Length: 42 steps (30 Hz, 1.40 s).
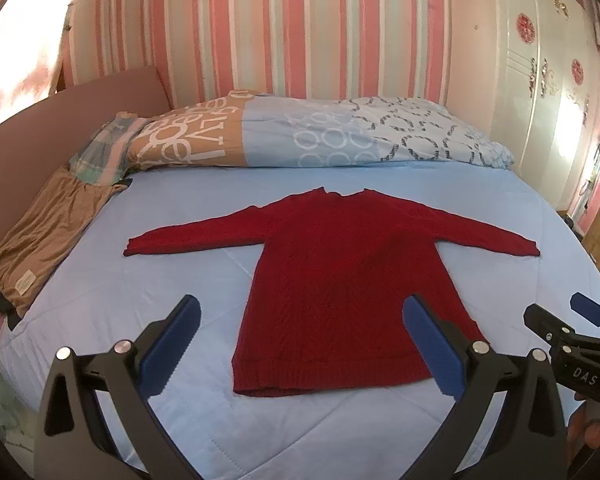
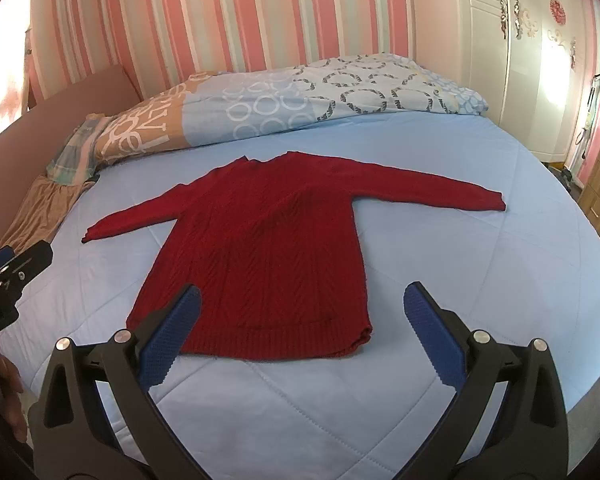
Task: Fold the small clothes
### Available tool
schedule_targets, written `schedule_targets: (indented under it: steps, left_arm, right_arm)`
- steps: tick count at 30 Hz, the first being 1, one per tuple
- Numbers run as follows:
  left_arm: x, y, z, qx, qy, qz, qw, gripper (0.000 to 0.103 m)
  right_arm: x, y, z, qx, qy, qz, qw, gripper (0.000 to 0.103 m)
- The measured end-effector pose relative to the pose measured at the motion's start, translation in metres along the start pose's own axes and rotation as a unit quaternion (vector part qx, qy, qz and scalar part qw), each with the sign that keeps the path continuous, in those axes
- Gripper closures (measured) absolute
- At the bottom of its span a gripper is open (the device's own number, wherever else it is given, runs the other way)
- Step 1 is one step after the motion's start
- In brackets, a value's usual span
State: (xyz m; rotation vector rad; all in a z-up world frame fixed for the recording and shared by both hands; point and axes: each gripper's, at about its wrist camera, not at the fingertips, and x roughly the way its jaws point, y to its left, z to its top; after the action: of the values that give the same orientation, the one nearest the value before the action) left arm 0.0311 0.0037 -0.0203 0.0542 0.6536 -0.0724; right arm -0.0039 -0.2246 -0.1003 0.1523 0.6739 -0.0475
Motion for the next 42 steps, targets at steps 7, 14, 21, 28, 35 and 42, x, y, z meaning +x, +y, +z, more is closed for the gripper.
schedule_targets:
  steps: [7, 14, 21, 28, 35, 42]
  left_arm:
    - [0.007, -0.008, 0.002, 0.014, -0.001, 0.0, 0.9999, 0.001]
    - [0.022, -0.007, 0.003, -0.004, 0.004, 0.013, 0.9999, 0.001]
    - [0.054, -0.008, 0.001, -0.024, 0.013, 0.031, 0.9991, 0.001]
    - [0.093, -0.036, 0.002, -0.021, 0.004, 0.03, 0.9993, 0.001]
    - [0.145, -0.065, 0.011, -0.02, -0.006, 0.033, 0.9993, 0.001]
    - [0.209, -0.093, 0.024, -0.019, -0.009, 0.036, 0.9991, 0.001]
  right_arm:
    - [0.004, -0.005, 0.002, 0.004, -0.001, 0.0, 1.0, 0.003]
    - [0.013, -0.009, 0.008, -0.005, 0.002, -0.001, 1.0, 0.003]
    - [0.032, -0.043, 0.021, -0.028, 0.005, -0.009, 1.0, 0.003]
    - [0.065, -0.12, 0.047, -0.024, -0.023, -0.038, 0.999, 0.003]
    - [0.134, -0.239, 0.075, -0.011, -0.044, -0.107, 0.993, 0.005]
    - [0.217, -0.339, 0.09, 0.048, 0.011, -0.12, 0.992, 0.019]
